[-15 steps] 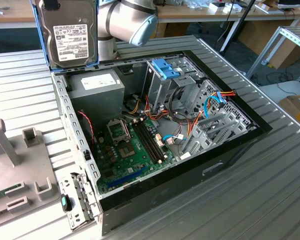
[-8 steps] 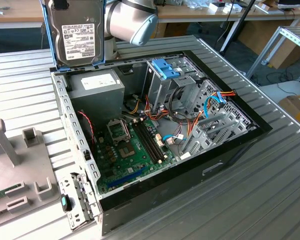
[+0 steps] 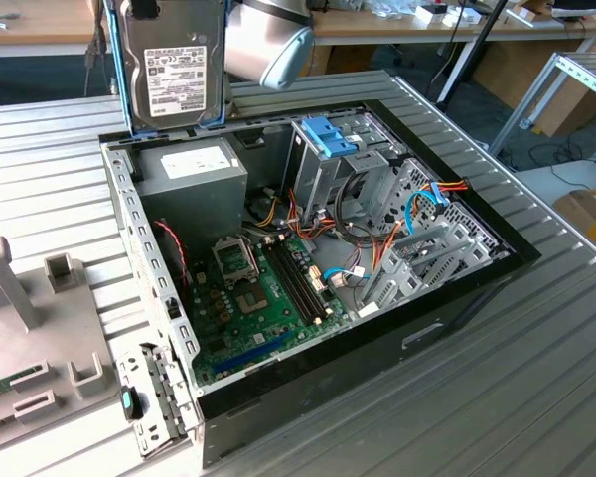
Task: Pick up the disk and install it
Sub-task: 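Pick up the disk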
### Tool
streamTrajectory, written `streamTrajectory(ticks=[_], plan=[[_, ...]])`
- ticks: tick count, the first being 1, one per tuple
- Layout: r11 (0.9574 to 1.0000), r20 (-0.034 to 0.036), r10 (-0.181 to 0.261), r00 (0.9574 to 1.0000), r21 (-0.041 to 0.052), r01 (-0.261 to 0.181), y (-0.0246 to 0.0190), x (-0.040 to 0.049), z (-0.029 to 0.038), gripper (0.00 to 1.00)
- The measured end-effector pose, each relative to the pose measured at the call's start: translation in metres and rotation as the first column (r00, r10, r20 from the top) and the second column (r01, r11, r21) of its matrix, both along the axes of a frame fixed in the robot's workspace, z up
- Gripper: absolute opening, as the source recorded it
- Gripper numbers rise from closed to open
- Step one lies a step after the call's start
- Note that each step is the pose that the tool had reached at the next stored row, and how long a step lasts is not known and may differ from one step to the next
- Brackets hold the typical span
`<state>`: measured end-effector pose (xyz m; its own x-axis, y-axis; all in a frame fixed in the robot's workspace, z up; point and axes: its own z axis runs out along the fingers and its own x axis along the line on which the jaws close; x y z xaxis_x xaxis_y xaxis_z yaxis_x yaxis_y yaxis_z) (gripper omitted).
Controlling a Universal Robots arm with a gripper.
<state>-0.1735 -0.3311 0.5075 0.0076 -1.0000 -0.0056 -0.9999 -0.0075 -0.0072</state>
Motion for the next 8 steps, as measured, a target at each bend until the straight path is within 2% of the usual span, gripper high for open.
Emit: streamTrajectory(ticks=[8], plan=[[1.0000, -0.0001, 0.000, 1.0000, -0.0001, 0.000, 0.0000, 0.0164, 0.0001, 0.36]])
